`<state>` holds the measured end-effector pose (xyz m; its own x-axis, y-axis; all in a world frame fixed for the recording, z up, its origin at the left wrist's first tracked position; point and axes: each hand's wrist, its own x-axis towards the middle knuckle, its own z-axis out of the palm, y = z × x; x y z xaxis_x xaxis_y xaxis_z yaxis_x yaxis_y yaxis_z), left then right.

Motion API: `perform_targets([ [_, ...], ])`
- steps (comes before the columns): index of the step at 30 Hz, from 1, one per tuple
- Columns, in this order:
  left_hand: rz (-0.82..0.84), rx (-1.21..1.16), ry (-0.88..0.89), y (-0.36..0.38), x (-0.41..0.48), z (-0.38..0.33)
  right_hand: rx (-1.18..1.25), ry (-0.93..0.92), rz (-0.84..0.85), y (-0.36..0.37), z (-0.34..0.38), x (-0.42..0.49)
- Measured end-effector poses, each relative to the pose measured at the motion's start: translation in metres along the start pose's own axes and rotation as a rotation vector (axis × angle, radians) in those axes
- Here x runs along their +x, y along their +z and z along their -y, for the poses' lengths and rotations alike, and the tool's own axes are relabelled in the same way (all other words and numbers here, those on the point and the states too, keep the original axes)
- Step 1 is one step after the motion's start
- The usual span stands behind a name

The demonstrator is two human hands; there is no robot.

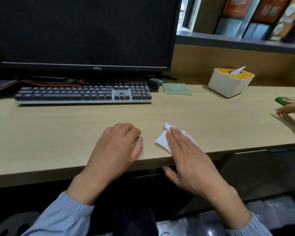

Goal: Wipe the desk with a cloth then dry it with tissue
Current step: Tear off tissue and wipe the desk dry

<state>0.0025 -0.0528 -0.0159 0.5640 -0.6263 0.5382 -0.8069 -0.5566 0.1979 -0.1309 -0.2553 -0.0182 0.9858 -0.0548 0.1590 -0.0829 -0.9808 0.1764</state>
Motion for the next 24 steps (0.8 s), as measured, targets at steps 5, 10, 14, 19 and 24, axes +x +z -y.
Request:
perform_targets([
  [5,0.022,-0.003,0.008,0.005,0.0,-0.001,0.024,0.05,-0.003,0.0,-0.026,-0.006],
  [10,0.054,-0.002,0.011,0.005,-0.001,0.001,0.093,0.071,0.004,0.001,-0.037,-0.009],
  [14,0.071,-0.002,0.002,0.004,0.002,-0.001,0.115,0.1,0.041,0.001,-0.052,-0.013],
  [19,0.092,-0.005,0.025,0.005,0.012,-0.012,0.126,0.093,0.037,0.002,-0.055,-0.012],
  [24,0.087,-0.028,0.046,0.011,0.022,-0.024,0.118,0.121,0.07,0.004,-0.079,-0.018],
])
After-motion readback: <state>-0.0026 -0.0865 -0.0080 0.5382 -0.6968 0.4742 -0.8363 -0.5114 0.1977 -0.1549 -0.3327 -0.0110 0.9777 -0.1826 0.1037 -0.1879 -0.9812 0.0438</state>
